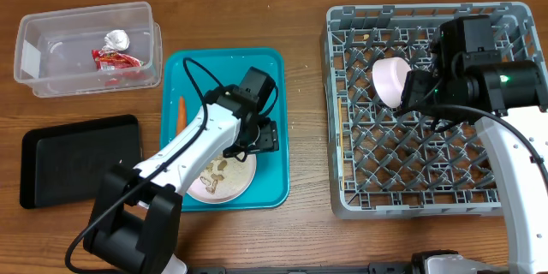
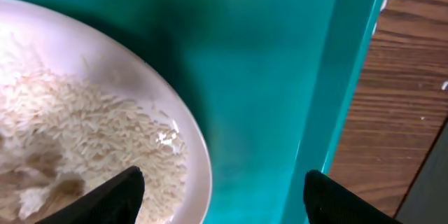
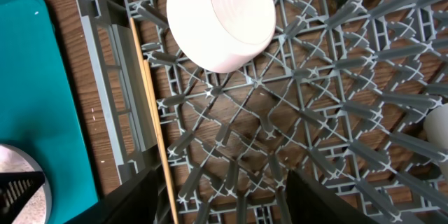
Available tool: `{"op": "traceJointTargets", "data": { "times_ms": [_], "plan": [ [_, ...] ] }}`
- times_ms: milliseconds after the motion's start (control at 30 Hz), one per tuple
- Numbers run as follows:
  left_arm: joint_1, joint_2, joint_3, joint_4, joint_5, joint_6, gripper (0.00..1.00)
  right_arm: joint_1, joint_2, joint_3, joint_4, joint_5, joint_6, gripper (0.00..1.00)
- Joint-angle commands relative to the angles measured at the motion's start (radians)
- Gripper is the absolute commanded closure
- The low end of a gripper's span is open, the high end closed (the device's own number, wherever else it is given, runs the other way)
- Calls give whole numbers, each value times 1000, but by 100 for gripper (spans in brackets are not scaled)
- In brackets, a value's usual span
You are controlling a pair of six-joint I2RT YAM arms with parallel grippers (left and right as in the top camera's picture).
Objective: Sort waste into correct bins and load items into the dishwasher
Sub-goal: 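Reach the left gripper to the white plate and grip its rim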
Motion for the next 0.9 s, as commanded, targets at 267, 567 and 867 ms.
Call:
{"op": "traceJointTargets", "data": {
  "times_ms": [267,567,867],
  "plan": [
    [0,92,-64,98,-10,-24,31,-2,2,-6,6,-2,-4,39],
    [0,136,-58,121,-80,3,41,-2,2,-6,5,-2,-4,39],
    [2,135,-48,120,-113,14,38,-2,2,-6,5,-2,-4,39]
  ]
}}
